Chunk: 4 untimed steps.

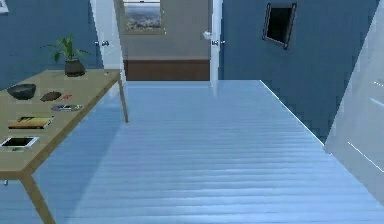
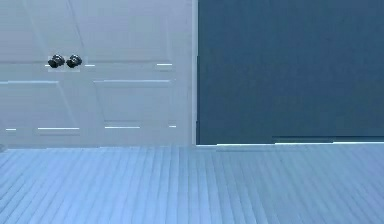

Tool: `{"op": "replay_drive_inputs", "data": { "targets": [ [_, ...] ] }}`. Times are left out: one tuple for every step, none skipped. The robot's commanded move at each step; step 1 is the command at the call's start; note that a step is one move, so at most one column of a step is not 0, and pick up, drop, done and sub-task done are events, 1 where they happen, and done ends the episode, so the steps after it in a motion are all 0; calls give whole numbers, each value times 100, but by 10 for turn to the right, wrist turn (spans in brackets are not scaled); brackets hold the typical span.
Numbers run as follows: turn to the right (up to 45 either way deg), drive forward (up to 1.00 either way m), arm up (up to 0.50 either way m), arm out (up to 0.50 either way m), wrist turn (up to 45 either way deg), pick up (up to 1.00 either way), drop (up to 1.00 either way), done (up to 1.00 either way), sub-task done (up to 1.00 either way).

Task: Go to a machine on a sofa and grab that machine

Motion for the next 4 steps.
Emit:
{"op": "replay_drive_inputs", "data": {
  "targets": [
    [0,40,0,0,0,0,0,0,0],
    [-120,0,0,0,0,0,0,0,0],
    [0,100,0,0,0,0,0,0,0],
    [0,100,0,0,0,0,0,0,0]
  ]
}}
